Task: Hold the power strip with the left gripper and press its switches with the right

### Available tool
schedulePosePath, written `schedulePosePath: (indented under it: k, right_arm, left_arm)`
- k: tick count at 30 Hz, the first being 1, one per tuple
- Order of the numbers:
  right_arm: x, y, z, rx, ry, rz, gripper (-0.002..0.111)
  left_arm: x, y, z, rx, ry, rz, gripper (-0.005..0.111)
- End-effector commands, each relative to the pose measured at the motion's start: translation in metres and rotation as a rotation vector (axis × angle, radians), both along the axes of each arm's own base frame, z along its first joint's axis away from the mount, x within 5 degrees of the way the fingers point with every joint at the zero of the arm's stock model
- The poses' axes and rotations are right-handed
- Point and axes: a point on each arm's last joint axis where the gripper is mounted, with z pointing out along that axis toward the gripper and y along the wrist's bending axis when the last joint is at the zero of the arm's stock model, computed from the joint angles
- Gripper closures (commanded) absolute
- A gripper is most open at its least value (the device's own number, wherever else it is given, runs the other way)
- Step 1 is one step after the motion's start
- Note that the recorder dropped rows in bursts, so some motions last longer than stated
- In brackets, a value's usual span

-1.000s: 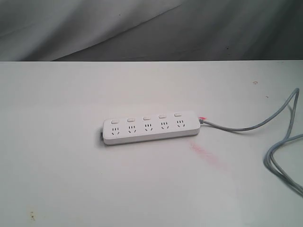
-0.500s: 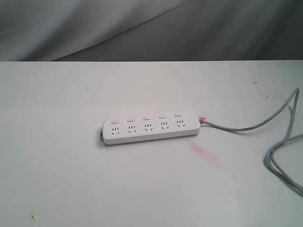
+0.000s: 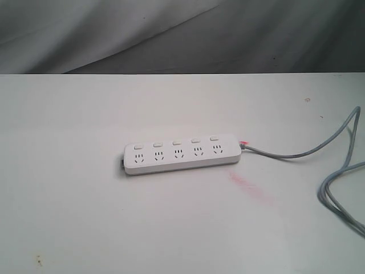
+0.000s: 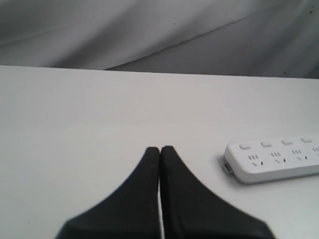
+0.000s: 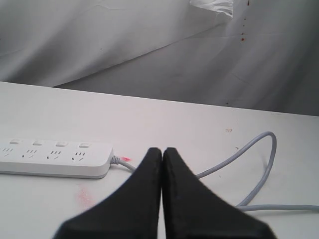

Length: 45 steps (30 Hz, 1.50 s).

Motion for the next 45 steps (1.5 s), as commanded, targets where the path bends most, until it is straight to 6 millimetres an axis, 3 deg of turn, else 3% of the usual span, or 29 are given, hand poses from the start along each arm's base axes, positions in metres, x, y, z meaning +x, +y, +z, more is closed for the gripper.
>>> schedulePosePath:
  k: [1, 5, 11, 38, 45]
  right_arm:
    - [0.0, -0.001, 0.0, 0.003, -0.005, -0.009, 0.108]
    - [0.0, -0.001, 0.0, 0.003, -0.005, -0.009, 0.108]
    - [0.0, -0.001, 0.0, 0.003, -0.005, -0.009, 0.108]
    - [0.0, -0.001, 0.0, 0.003, -0.005, -0.009, 0.108]
    - [0.0, -0.001, 0.0, 0.003, -0.005, -0.009, 0.108]
  left_arm:
    - [0.025, 0.001, 0.041, 0.0, 0.003, -0.002, 0.106]
    - [0.056, 0.002, 0.072, -0.001, 0.028, -0.002, 0.106]
    - [0.081, 0.003, 0.085, -0.002, 0.052, 0.0, 0.106]
    - [0.084, 0.004, 0.088, -0.044, 0.018, 0.022, 0.106]
    - [0.107, 0.005, 0.072, 0.067, 0.177, -0.012, 0.107]
